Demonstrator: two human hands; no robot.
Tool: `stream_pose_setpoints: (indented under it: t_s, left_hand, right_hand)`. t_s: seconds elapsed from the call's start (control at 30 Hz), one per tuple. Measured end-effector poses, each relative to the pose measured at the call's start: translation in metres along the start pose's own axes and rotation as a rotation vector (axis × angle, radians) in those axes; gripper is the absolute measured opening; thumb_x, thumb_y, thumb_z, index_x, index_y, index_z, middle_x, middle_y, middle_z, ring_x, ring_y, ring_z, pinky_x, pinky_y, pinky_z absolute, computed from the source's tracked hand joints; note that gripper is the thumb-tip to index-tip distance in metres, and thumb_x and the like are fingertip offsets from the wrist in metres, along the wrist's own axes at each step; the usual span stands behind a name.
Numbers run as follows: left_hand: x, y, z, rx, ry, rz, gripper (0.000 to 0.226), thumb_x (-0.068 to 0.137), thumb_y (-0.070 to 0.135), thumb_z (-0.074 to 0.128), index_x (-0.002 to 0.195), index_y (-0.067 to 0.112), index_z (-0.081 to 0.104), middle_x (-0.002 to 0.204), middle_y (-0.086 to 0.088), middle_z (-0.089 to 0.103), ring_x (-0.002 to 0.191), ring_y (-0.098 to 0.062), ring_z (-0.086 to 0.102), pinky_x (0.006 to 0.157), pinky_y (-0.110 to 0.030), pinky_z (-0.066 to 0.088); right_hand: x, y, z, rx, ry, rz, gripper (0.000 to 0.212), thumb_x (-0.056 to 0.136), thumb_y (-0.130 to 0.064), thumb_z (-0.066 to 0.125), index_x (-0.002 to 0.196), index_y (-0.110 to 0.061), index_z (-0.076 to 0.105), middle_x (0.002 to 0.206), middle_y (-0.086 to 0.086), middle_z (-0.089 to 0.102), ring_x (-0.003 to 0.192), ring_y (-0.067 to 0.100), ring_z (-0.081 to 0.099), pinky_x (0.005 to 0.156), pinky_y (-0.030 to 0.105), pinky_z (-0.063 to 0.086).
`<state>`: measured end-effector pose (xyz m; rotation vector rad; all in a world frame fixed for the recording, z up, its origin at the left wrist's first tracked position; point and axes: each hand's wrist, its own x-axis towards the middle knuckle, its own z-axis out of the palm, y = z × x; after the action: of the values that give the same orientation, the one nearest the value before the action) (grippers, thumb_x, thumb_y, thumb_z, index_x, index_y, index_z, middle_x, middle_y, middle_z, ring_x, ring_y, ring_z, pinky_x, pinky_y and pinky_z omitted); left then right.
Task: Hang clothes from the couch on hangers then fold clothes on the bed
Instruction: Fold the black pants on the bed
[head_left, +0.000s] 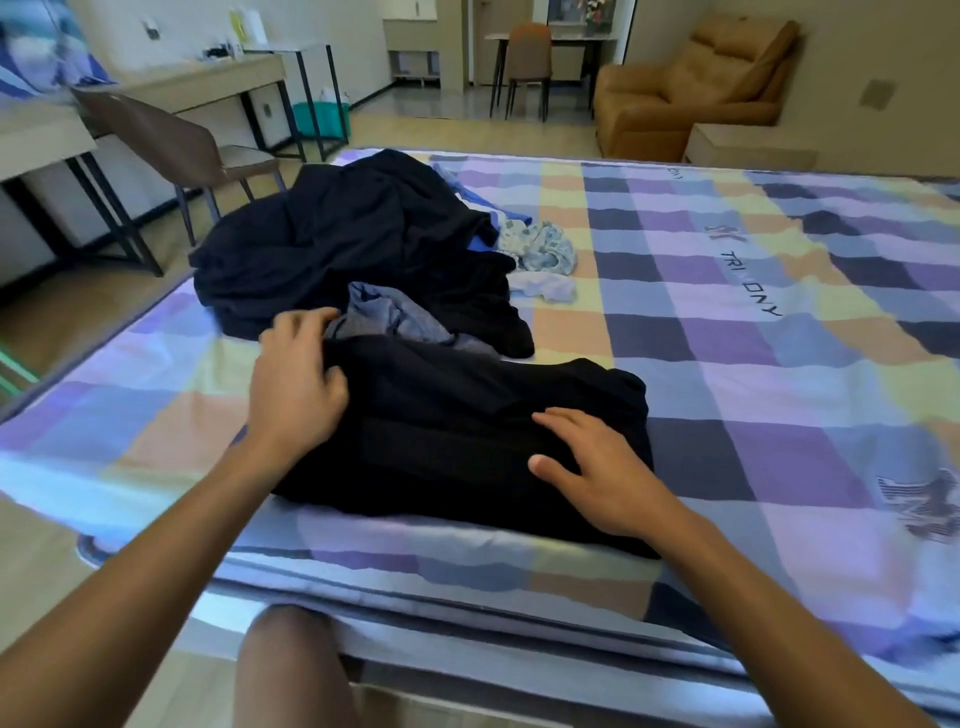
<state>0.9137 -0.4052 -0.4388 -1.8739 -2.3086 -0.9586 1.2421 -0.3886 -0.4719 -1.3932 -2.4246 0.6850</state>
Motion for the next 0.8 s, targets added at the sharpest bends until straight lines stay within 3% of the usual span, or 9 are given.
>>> stream_pose_setpoints:
  t_s: [0.07,0.13,0.2,0.27,0.33,0.4,0.47,0.6,0.8]
  left_hand:
    - [-0.001,0.02,0.004,-0.075,-0.057,0.37,0.045,0.082,-0.009,0.055,0.12,0.016,0.061,0.119,-0.002,0.057,0.113,-0.03,0.053,0.095,-0.046,0.047]
    - [0.002,0.037,0.014,-0.076,-0.287,0.547,0.041,0.088,-0.004,0.056,0.119,0.021,0.064,0.12,0.006,0.058,0.118,-0.022,0.052,0.097,-0.04,0.046]
    - [0.004,0.04,0.035,0.034,-0.478,0.59,0.045,0.093,0.016,0.062,0.136,0.028,0.056,0.139,0.005,0.05,0.132,-0.019,0.043,0.108,-0.042,0.039]
    - [0.001,0.034,0.054,0.14,-0.645,0.547,0.07,0.094,0.043,0.063,0.156,0.032,0.032,0.162,0.004,0.026,0.152,-0.017,0.017,0.124,-0.048,0.015]
    - [-0.002,0.022,0.064,0.153,-0.731,0.488,0.094,0.091,0.064,0.059,0.162,0.033,0.006,0.17,0.01,-0.006,0.154,-0.008,-0.016,0.124,-0.051,-0.011]
    - [-0.003,0.011,0.064,0.18,-0.745,0.448,0.111,0.082,0.08,0.054,0.16,0.034,-0.009,0.165,0.015,-0.025,0.147,-0.004,-0.034,0.12,-0.053,-0.02]
    - [-0.005,0.006,0.06,0.212,-0.767,0.422,0.124,0.071,0.093,0.048,0.159,0.034,-0.017,0.161,0.017,-0.034,0.143,-0.003,-0.039,0.119,-0.055,-0.023]
    - [-0.006,0.006,0.058,0.193,-0.808,0.366,0.135,0.057,0.104,0.037,0.158,0.034,-0.018,0.16,0.017,-0.036,0.143,-0.004,-0.04,0.118,-0.055,-0.023]
    - [-0.025,0.038,0.079,-0.042,-0.509,0.48,0.087,0.087,0.083,0.015,0.161,0.038,0.006,0.168,0.015,-0.011,0.151,-0.004,-0.024,0.123,-0.053,-0.012]
  right_hand:
    - [0.007,-0.003,-0.001,0.004,0.025,0.01,0.056,0.104,-0.049,0.042,0.156,-0.026,0.037,0.161,-0.003,0.034,0.15,0.015,0.026,0.123,0.041,0.024]
    - [0.016,-0.005,-0.004,-0.015,0.05,0.007,0.055,0.106,-0.049,0.038,0.157,-0.027,0.035,0.164,-0.002,0.028,0.153,0.017,0.02,0.124,0.045,0.018]
    - [0.026,0.001,-0.004,-0.102,0.017,0.034,0.06,0.105,-0.053,0.037,0.16,-0.031,0.025,0.169,-0.003,0.014,0.156,0.017,0.005,0.126,0.05,0.006]
    - [0.031,0.013,0.0,-0.213,-0.068,0.103,0.073,0.1,-0.064,0.036,0.162,-0.034,0.011,0.17,-0.003,-0.001,0.157,0.018,-0.007,0.124,0.051,-0.005]
    - [0.031,0.023,0.007,-0.242,-0.092,0.149,0.09,0.086,-0.081,0.026,0.161,-0.037,0.001,0.17,-0.004,-0.009,0.155,0.017,-0.014,0.123,0.048,-0.01]
    - [0.031,0.028,0.01,-0.204,-0.061,0.164,0.102,0.076,-0.089,0.02,0.161,-0.037,-0.001,0.169,-0.005,-0.012,0.155,0.015,-0.017,0.123,0.046,-0.011]
    - [0.027,0.023,0.01,-0.151,0.048,0.158,0.104,0.077,-0.089,0.023,0.162,-0.032,0.005,0.17,-0.003,-0.005,0.156,0.016,-0.01,0.126,0.045,-0.004]
    - [0.0,0.019,0.005,-0.017,0.45,0.303,0.084,0.087,-0.059,0.062,0.156,-0.025,0.028,0.16,0.006,0.028,0.148,0.027,0.028,0.118,0.048,0.033]
    - [-0.024,0.029,-0.012,0.357,0.363,0.456,0.09,0.085,-0.037,0.077,0.156,-0.034,0.022,0.142,-0.002,0.049,0.128,0.022,0.051,0.104,0.041,0.045]
